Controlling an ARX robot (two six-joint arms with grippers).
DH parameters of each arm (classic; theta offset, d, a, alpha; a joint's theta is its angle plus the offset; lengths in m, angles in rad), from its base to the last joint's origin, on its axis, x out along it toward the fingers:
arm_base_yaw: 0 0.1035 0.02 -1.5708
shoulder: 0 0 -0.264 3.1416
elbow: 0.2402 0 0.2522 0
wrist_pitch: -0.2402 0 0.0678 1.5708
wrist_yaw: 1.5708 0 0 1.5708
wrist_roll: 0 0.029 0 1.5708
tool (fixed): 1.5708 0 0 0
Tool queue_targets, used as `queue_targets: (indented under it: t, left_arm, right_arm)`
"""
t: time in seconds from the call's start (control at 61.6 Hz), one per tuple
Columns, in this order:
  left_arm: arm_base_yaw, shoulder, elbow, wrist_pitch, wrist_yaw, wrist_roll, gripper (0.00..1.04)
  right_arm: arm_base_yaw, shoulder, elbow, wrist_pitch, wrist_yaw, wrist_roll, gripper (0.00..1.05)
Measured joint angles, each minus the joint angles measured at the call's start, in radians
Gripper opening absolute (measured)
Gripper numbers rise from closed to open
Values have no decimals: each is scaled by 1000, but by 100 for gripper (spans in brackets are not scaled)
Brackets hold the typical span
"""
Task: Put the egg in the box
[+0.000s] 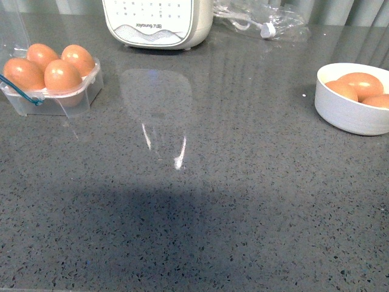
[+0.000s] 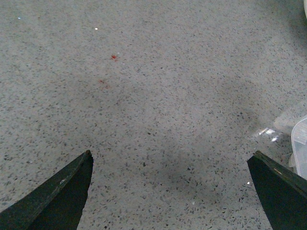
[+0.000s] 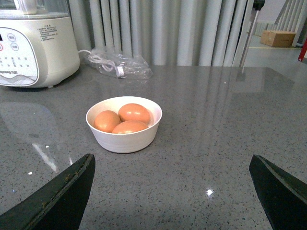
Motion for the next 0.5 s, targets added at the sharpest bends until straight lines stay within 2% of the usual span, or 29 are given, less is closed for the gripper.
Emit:
queue_targets:
  t: [0.374,0.504]
  left_arm:
    - [-98,-10,5,17,-15,-3,98]
    - [-178,-76,-24,17,-27,-4,98]
  right_arm:
    - [0,0,0,0,0,0,97]
    - [0,0,0,0,0,0,97]
